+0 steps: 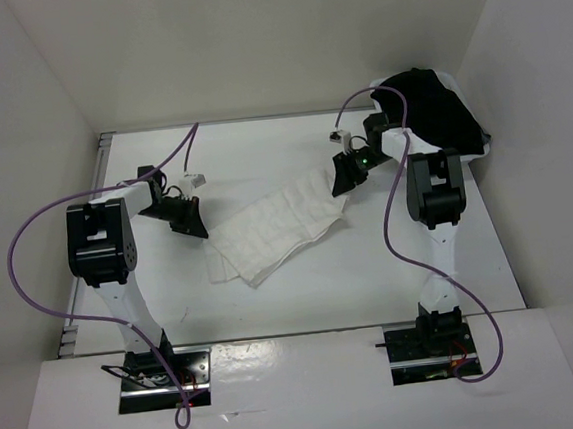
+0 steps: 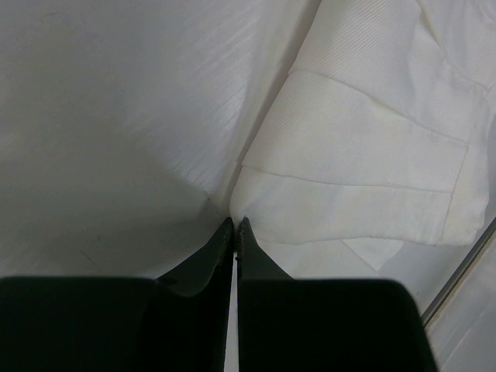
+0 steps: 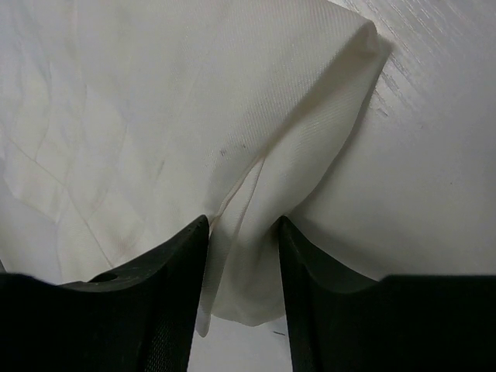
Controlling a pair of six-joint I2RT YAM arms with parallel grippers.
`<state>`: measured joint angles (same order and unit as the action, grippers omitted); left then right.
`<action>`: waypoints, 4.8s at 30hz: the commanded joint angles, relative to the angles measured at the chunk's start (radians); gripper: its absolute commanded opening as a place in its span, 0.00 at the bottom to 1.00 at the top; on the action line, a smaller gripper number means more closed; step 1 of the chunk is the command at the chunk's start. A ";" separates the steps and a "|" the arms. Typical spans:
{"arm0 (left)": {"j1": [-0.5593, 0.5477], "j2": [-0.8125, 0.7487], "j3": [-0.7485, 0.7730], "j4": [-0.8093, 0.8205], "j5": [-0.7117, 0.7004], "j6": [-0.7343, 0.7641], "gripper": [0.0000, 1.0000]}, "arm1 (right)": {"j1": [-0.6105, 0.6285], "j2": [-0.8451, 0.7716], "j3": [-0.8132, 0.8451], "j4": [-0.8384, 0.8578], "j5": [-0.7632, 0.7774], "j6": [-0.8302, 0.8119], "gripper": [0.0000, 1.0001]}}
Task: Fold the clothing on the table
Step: Fold the skirt
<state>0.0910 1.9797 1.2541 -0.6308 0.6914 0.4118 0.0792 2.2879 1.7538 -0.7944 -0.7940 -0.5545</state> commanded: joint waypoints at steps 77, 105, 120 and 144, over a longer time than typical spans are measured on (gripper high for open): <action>-0.128 0.004 0.131 0.046 -0.021 -0.315 0.02 | 0.683 0.030 0.632 -0.408 0.677 0.194 0.00; -0.128 -0.005 0.113 0.056 -0.003 -0.334 0.03 | 0.780 0.228 0.846 -0.442 0.589 0.261 0.42; -0.097 -0.091 0.122 -0.004 -0.050 -0.301 0.28 | 0.771 0.072 0.909 -0.503 0.348 0.137 0.80; 0.230 -0.908 -0.213 -0.060 -0.331 -0.308 1.00 | -0.324 -1.283 -0.760 0.210 0.564 0.344 0.98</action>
<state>0.3141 1.0660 1.0485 -0.7143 0.3244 0.1184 -0.1928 1.1141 1.0508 -0.7593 -0.1551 -0.2672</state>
